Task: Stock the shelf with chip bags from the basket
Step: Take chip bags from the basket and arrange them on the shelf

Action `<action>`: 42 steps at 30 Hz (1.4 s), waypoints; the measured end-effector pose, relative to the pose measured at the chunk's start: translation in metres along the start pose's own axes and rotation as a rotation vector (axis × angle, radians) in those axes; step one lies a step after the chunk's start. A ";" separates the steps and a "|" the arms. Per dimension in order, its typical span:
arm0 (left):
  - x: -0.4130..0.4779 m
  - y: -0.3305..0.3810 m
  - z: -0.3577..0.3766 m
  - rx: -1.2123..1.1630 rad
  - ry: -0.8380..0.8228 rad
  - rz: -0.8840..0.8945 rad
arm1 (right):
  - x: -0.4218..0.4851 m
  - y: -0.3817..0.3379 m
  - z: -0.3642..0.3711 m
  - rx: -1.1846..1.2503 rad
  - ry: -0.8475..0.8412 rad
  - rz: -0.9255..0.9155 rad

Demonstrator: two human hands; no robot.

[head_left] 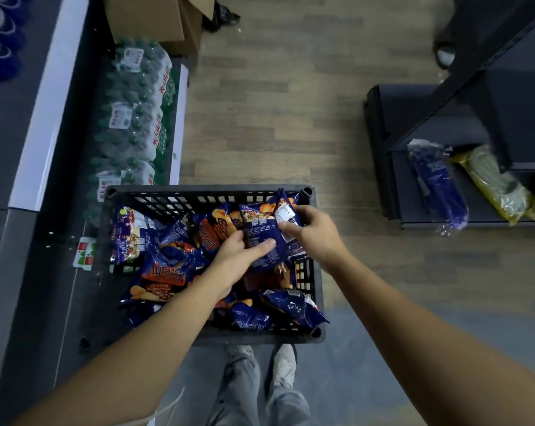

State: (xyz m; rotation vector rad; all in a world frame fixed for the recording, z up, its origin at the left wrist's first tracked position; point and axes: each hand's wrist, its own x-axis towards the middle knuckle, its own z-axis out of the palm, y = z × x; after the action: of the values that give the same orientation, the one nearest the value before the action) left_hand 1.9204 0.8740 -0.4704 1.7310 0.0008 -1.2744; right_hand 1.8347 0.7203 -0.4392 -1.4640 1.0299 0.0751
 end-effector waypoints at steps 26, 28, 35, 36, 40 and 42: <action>-0.296 0.087 -0.132 -0.252 0.809 0.541 | -0.162 -0.206 0.136 0.196 -0.607 -0.444; -0.329 0.081 -0.146 -0.271 0.891 0.564 | -0.188 -0.219 0.158 0.189 -0.692 -0.477; -0.448 0.042 -0.190 -0.330 1.155 0.645 | -0.293 -0.247 0.245 0.170 -0.969 -0.570; -0.461 0.034 -0.195 -0.335 1.192 0.650 | -0.307 -0.248 0.256 0.172 -1.004 -0.575; -0.523 -0.009 -0.218 -0.347 1.352 0.674 | -0.371 -0.241 0.313 0.171 -1.122 -0.562; -0.552 -0.030 -0.228 -0.347 1.411 0.669 | -0.401 -0.235 0.336 0.156 -1.172 -0.550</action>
State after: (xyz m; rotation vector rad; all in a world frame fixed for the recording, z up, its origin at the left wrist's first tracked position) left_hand 1.8221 1.3176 -0.0822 1.7385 0.3943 0.5277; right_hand 1.9149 1.1685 -0.0901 -1.2003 -0.3116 0.3897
